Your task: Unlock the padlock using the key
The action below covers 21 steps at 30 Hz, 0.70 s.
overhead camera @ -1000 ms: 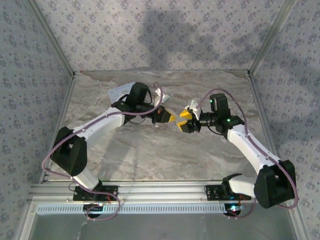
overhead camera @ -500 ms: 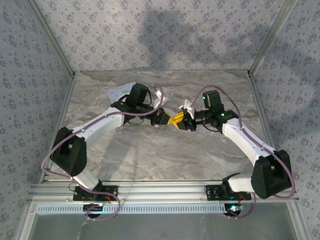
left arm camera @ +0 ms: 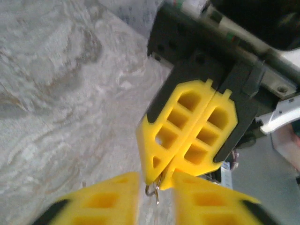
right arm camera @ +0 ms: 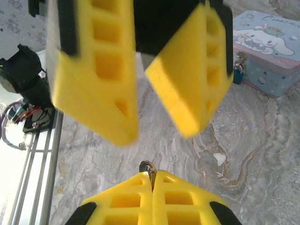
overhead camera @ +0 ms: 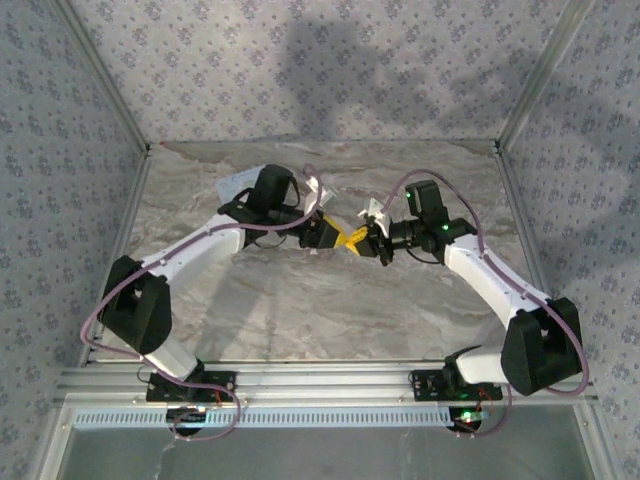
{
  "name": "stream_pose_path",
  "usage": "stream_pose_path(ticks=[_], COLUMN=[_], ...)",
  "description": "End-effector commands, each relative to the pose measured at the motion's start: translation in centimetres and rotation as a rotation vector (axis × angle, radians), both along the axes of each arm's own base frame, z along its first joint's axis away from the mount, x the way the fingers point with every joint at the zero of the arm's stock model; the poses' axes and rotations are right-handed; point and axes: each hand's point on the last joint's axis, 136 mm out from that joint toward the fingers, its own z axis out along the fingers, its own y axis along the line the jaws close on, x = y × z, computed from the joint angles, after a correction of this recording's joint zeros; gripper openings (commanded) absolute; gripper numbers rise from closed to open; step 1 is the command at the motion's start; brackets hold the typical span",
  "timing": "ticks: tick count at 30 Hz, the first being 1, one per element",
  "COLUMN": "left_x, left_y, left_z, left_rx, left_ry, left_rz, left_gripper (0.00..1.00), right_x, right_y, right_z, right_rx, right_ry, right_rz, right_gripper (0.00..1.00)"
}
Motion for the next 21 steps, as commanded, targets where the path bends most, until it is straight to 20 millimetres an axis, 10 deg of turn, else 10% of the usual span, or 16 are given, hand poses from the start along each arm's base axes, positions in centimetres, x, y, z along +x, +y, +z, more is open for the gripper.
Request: stream_pose_path(ticks=[1,9,21], left_x=[0.9,3.9,4.5], left_y=[1.5,4.7,1.5], left_z=[4.2,6.0,5.9], left_rx=[-0.143,-0.367,-0.548], left_ry=[-0.065,-0.037,0.223], left_rz=[0.082,0.448,0.532], left_gripper=[0.56,0.75,0.75], right_x=[1.0,4.9,7.3], right_y=[-0.5,-1.7,-1.9], right_z=[2.0,5.6,9.4], right_rx=[0.065,0.277,0.588], right_ry=[0.005,0.075,0.195], right_rz=[-0.091,-0.432,-0.728], right_gripper=[0.00,0.00,0.00])
